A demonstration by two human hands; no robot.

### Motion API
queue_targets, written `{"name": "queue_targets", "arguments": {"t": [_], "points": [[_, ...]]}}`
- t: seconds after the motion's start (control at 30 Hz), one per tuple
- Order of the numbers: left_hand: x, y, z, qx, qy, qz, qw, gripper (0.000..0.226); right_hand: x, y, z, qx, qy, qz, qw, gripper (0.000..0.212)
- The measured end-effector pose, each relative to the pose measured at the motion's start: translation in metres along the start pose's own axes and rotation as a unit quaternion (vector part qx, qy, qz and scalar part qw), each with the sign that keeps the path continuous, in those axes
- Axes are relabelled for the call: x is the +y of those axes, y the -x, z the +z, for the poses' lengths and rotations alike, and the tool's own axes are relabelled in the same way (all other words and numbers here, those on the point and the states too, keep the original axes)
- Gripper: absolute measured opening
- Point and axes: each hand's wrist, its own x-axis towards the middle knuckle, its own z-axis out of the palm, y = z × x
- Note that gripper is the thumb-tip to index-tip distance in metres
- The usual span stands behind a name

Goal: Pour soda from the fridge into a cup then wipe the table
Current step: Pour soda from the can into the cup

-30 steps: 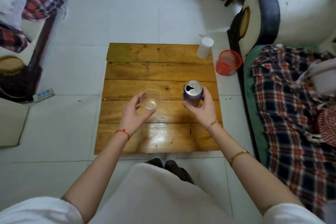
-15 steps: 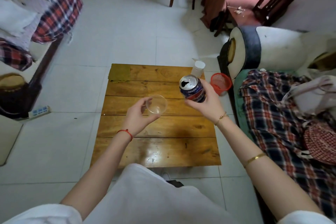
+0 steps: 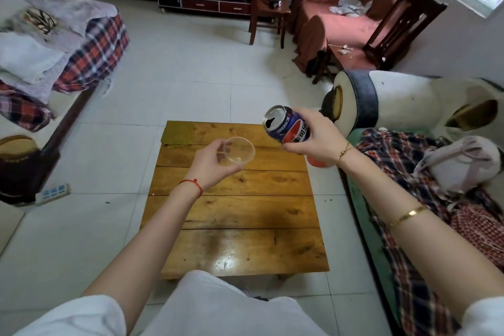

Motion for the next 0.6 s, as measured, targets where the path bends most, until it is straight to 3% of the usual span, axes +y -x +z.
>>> {"name": "queue_targets", "arguments": {"t": [0.33, 0.6], "points": [[0.010, -0.014, 0.003, -0.004, -0.018, 0.001, 1.000, 0.071, -0.011, -0.020, -0.012, -0.020, 0.121, 0.002, 0.992, 0.075], [0.011, -0.018, 0.003, -0.001, -0.023, -0.003, 1.000, 0.073, -0.015, -0.029, -0.015, -0.017, 0.148, 0.011, 0.989, 0.074]]}}
